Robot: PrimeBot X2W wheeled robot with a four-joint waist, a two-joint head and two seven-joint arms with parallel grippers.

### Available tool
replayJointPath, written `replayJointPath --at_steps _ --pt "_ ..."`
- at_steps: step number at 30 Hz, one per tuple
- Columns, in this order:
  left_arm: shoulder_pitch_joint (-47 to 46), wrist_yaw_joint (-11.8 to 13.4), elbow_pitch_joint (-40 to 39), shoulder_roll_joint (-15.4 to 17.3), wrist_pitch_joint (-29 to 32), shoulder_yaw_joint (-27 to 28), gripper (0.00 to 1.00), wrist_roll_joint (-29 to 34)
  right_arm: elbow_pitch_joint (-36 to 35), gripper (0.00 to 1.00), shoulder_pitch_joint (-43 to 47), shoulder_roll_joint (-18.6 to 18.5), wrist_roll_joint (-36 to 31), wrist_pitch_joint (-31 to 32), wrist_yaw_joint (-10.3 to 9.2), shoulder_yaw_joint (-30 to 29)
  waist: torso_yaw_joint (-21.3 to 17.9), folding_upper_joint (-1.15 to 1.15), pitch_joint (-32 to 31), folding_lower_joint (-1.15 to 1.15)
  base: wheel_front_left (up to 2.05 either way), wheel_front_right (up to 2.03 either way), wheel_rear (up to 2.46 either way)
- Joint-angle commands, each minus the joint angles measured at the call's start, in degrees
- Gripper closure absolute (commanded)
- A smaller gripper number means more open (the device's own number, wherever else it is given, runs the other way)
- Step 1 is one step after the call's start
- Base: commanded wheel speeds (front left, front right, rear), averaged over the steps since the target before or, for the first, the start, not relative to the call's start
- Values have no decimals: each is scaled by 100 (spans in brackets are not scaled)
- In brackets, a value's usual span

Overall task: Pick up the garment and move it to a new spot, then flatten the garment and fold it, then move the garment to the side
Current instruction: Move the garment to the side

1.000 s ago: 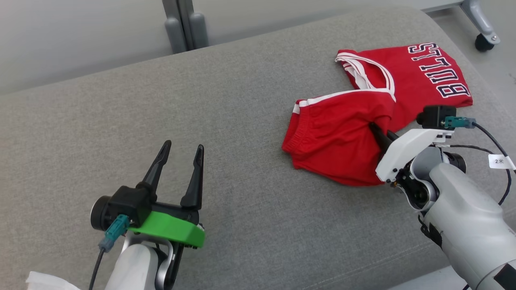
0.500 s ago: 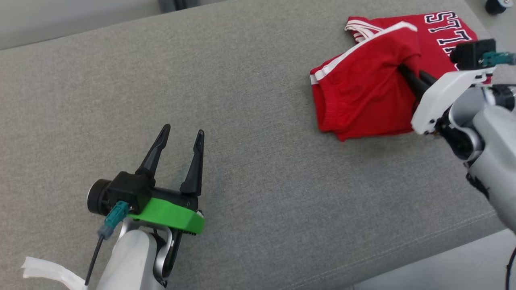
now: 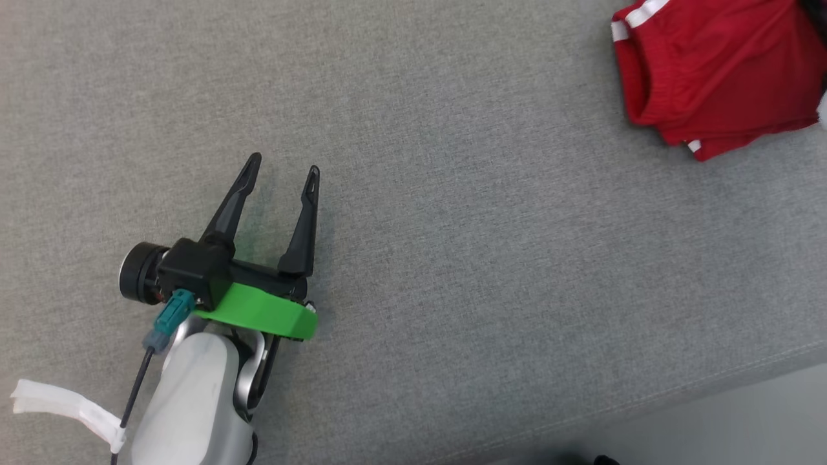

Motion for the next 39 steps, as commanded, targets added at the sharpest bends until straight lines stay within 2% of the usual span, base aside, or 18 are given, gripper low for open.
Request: replayJointPath --at_steps 1,5,9,11,12,13,20,21,25,30,39 --pt "-161 -20 -9 36 -13 -8 0 55 72 100 -112 -105 -2 -58 -10 35 114 0 366 0 0 0 0" --pt "-304 -20 -25 36 -13 -69 0 77 406 100 -333 -305 -60 -192 -10 165 204 0 593 0 0 0 0" --pt "-403 -20 -5 19 -13 -89 0 92 999 100 -493 -292 -162 -478 -10 185 311 0 730 0 0 0 0" --pt "-406 -15 11 16 -4 -65 0 97 1354 67 -569 -228 -223 -593 -10 179 361 0 758 0 0 0 0" --pt "-404 -10 18 13 -1 -52 0 99 1605 40 -608 -186 -294 -600 -10 185 385 0 765 0 0 0 0" --pt "-399 -8 24 7 -1 -50 0 92 1783 1 -644 -183 -457 -596 -10 261 406 0 764 0 0 0 0" --pt "-273 -8 49 -58 -1 38 0 39 2933 0 -966 158 -1003 -1391 -10 199 483 0 457 0 0 0 0" --pt "-212 -8 49 -75 -4 74 0 25 3164 0 -984 317 -1131 -1593 -10 191 476 0 269 0 0 0 0" --pt "-17 -8 46 -96 -5 221 0 -15 3364 0 -975 553 -1341 -1892 -10 162 455 0 -191 0 0 0 0" --pt "317 -7 107 -112 -5 501 0 -61 3062 0 -678 805 -1529 -1995 -10 97 438 0 -841 0 0 0 0" --pt "912 31 147 -135 -5 1066 0 -150 1325 0 478 1008 -1800 -1994 -10 -719 533 0 -1864 0 0 0 0"
